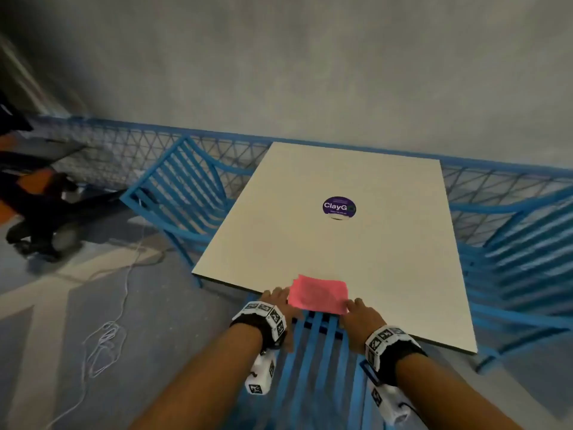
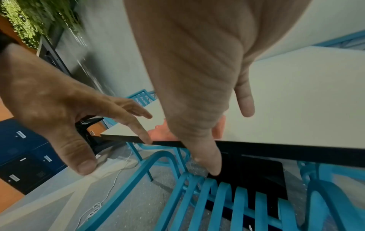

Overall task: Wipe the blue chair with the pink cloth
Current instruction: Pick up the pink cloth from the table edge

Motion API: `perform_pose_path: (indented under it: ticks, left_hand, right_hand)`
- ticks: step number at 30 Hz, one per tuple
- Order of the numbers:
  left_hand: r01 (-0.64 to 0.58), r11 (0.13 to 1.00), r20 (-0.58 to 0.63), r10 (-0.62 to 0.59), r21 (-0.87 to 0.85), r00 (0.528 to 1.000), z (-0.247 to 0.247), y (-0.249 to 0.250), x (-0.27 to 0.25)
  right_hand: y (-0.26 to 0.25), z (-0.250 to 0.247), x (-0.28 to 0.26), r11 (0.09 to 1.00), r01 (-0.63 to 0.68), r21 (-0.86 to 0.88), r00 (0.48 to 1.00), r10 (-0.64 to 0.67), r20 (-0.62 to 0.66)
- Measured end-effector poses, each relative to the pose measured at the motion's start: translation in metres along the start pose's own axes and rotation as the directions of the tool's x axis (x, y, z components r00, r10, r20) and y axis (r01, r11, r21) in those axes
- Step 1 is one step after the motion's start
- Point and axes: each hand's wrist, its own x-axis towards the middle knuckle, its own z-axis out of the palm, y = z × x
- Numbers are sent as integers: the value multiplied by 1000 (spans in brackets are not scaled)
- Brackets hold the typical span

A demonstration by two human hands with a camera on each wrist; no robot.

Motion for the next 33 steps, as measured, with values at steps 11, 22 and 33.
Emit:
perform_pose_path:
  ticks: [11,22,33]
  left_hand:
    - [45,996,-251,-25,77,968,-1,39,33]
    - [79,992,-387,-35,100,922,1,41,61]
    - [-9,883,-261,-129,-469,957,-49,21,-49]
  right_hand:
    - [10,30,54,999,29,46,976,-18,-215]
    - [17,36,76,992,14,124,951,25,-308]
    - [-19,-32,0,954,198,227,914,-95,-395]
